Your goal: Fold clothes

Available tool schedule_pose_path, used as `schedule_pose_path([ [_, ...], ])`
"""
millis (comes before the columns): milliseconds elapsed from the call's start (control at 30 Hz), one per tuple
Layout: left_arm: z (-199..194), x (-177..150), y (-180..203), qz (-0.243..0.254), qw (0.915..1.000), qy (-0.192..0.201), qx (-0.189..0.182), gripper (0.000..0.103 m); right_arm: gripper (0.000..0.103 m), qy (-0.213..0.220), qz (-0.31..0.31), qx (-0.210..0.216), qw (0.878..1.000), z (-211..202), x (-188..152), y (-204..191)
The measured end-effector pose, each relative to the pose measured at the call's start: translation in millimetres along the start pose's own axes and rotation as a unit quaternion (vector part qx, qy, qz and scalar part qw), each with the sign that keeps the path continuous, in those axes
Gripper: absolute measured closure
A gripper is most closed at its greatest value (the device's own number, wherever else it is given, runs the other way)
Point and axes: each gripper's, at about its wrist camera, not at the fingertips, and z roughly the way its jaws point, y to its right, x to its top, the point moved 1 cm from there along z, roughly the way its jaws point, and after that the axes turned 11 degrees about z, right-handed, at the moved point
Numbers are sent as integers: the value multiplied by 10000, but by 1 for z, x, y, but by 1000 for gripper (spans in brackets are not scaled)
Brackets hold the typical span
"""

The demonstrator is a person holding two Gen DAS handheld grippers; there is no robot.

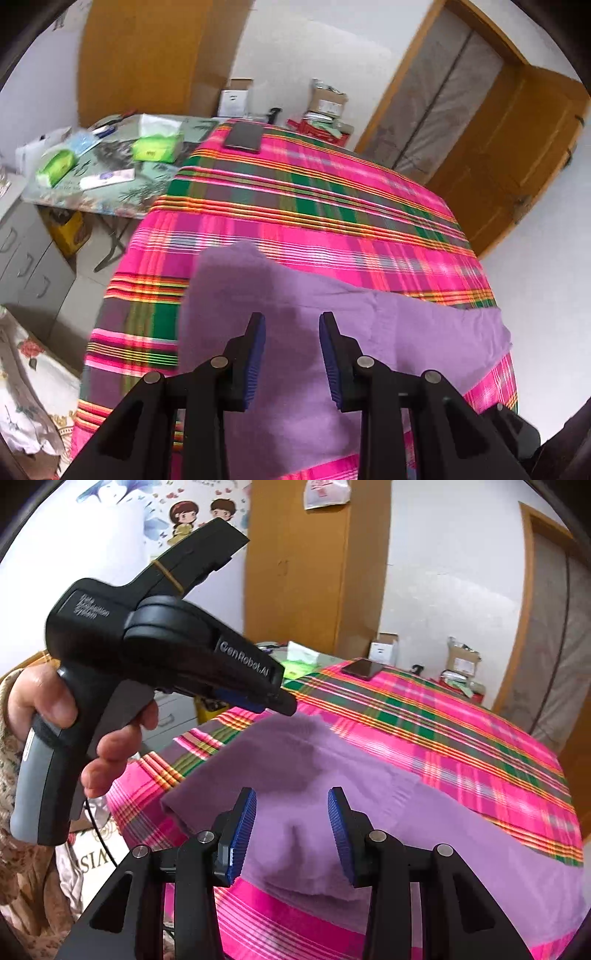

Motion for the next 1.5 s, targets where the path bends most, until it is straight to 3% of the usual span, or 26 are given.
schedule_pose_path([
  [267, 25, -1, 58, 526, 9982, -191, -210, 72, 61, 101, 326, -484, 9982, -17, -8, 45],
  [500, 69, -7, 120, 1003, 9903, -558, -780, 72, 61, -11, 1350, -1355, 9815, -40, -37, 139],
  [633, 97, -9, 150, 1203, 9833, -802, -1103, 72, 61, -24, 1946, -1962, 9611, -59, -57, 195],
  [900, 139, -13, 193, 1571, 9687, -1139, -1547, 72, 61, 279, 3084, -3390, 8884, -122, -92, 316],
  [1067, 152, -16, 203, 1597, 9653, -1206, -1679, 72, 61, 345, 3603, -3488, 8645, -140, -102, 364],
  [1333, 159, -18, 215, 1700, 9611, -1180, -1830, 71, 61, 189, 3858, -3223, 8643, -134, -102, 399],
  [1500, 159, -20, 222, 1862, 9590, -1108, -1829, 69, 61, 106, 4352, -2987, 8493, -127, -107, 424],
])
